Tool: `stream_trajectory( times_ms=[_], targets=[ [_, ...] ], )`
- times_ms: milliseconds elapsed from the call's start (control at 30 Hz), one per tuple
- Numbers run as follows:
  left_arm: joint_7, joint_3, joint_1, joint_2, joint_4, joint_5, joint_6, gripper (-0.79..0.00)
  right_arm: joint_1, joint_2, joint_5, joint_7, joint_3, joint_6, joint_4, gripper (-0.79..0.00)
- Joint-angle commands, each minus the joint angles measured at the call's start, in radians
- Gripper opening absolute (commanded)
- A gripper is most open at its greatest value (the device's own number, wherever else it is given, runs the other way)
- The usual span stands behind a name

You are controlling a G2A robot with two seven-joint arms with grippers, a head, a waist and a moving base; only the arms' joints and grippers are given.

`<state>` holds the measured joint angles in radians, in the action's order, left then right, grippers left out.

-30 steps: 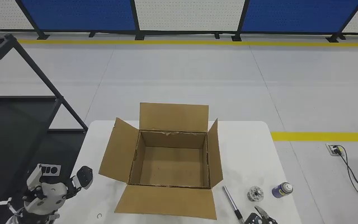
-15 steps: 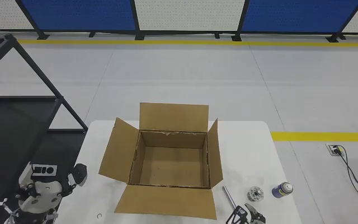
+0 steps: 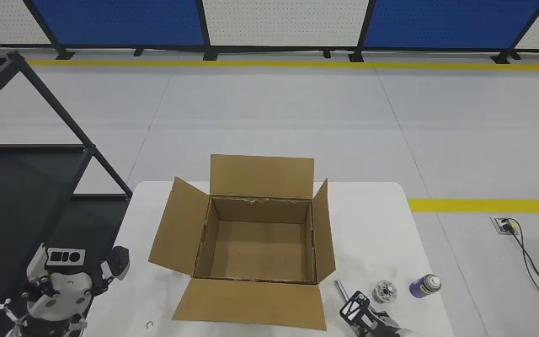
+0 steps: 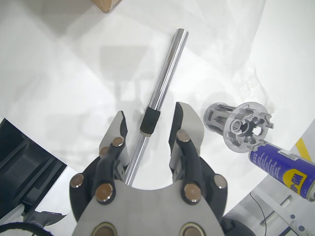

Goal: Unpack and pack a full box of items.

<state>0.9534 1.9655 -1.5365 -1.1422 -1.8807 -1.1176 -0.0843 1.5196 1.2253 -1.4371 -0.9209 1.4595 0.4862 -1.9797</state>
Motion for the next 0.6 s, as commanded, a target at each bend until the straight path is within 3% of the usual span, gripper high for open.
stream_trajectory(
  times_ms=[0, 267, 567],
  targets=[
    [0.0, 0.0, 0.0, 0.0, 0.0, 0.0, 0.0, 0.0, -0.005, -0.001, 0.004, 0.004, -0.003, -0.005, 0.011, -0.449],
    [0.0, 0.0, 0.0, 0.0, 0.0, 0.0, 0.0, 0.0, -0.034, -0.005, 0.028, 0.018, -0.01, -0.013, 0.062, -0.446],
    [0.0, 0.0, 0.0, 0.0, 0.0, 0.0, 0.0, 0.0, -0.049, -0.01, 0.026, 0.013, -0.024, -0.019, 0.089, -0.52]
  ],
)
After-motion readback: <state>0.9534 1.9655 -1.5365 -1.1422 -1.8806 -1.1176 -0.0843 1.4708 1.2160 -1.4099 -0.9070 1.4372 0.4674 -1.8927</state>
